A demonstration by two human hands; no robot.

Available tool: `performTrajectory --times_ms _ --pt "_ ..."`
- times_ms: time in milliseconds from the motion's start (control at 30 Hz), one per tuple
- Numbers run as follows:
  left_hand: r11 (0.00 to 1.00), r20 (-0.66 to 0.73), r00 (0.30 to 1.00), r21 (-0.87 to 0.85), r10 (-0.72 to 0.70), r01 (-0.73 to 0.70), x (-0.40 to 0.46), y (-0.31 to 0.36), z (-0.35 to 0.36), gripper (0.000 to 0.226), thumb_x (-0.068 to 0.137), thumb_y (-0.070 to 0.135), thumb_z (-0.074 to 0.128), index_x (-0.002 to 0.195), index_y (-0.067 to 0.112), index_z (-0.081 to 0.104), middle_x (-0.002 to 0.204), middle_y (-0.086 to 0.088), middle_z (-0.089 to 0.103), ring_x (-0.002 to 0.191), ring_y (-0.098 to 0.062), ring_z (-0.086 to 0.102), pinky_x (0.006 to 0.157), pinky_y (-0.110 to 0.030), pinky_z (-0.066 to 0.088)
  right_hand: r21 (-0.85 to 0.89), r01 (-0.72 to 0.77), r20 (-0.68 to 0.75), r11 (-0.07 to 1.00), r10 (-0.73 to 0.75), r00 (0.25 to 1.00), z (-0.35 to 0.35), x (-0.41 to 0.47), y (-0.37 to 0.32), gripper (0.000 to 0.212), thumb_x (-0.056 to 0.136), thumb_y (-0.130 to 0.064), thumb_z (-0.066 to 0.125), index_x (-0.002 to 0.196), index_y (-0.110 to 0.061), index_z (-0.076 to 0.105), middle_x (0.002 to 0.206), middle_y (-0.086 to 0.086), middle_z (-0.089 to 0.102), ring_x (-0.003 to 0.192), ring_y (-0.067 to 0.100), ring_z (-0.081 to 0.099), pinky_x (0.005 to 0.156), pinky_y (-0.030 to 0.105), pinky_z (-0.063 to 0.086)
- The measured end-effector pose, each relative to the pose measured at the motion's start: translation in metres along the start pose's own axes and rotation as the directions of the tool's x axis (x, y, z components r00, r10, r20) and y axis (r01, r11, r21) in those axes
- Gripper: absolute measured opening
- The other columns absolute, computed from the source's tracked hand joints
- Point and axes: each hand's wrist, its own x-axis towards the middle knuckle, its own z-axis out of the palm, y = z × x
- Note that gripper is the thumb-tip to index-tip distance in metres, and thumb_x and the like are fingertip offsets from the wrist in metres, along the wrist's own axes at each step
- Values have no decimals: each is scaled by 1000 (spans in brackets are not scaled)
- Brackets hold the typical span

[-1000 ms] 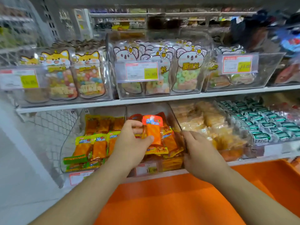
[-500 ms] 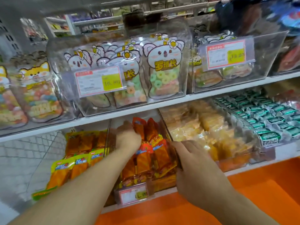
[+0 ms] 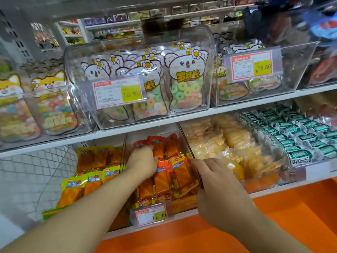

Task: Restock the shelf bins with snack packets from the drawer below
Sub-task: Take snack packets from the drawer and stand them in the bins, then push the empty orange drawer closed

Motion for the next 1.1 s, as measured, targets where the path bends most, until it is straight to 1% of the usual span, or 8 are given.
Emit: performTrajectory --times_ms 133,333,500,633,800,933,1033,1100 --pt "998 -7 1000 59 2 -1 3 3 2 40 101 33 61 139 22 58 135 -9 65 124 -31 63 100 -40 53 7 -1 -3 1000 1 1000 0 0 -1 66 87 -15 52 150 -30 36 136 -14 49 128 10 35 111 27 38" --pt "999 -18 1000 31 12 -11 6 5 12 37 101 29 60 137 20 58 132 -8 65 121 -30 63 97 -39 54 20 2 0 1000 -2 1000 -2 0 0 66 87 -14 52 149 -29 36 136 -13 48 129 11 35 112 27 37" --pt "996 -60 997 71 50 -46 5 4 10 39 100 32 56 138 20 58 137 -8 62 126 -32 58 106 -44 51 24 1 13 1000 -1 1000 -1 0 2 68 88 -14 53 152 -29 34 139 -13 48 131 11 33 113 26 36" --pt "986 -101 991 -136 87 -101 -15 2 1 50 103 31 55 151 22 49 151 -6 53 139 -29 48 118 -42 40 25 15 -5 1000 -15 1000 2 -3 6 67 87 -13 55 151 -26 40 136 -10 52 129 12 37 111 27 39" --pt "918 -248 947 -288 204 -273 -82 3 -22 42 102 27 58 143 25 58 149 7 53 140 -13 45 117 -23 28 43 48 -25 998 -47 999 1 -9 6 67 85 -12 56 150 -21 45 138 -4 53 134 18 38 111 35 43" --pt "848 -336 910 -383 242 -367 -161 -3 -37 34 102 24 57 135 29 63 139 19 54 134 -1 46 115 -24 35 22 89 -55 996 -87 995 -7 -30 -7 61 87 -13 61 147 -18 49 140 0 51 135 22 41 110 38 46" --pt "796 -375 890 -439 260 -417 -215 -19 -30 28 99 15 62 125 23 68 128 15 61 121 -1 55 106 -15 39 35 173 -73 984 -170 983 -3 -63 -24 57 89 -13 65 144 -14 53 141 4 52 135 25 45 107 38 47" --pt "781 -350 900 -472 259 -408 -251 -35 -13 27 96 11 65 121 21 68 124 13 62 116 1 56 103 -14 41 64 189 -35 980 -187 982 6 -90 -41 60 92 -16 66 149 -15 48 145 2 50 137 24 44 109 37 45"
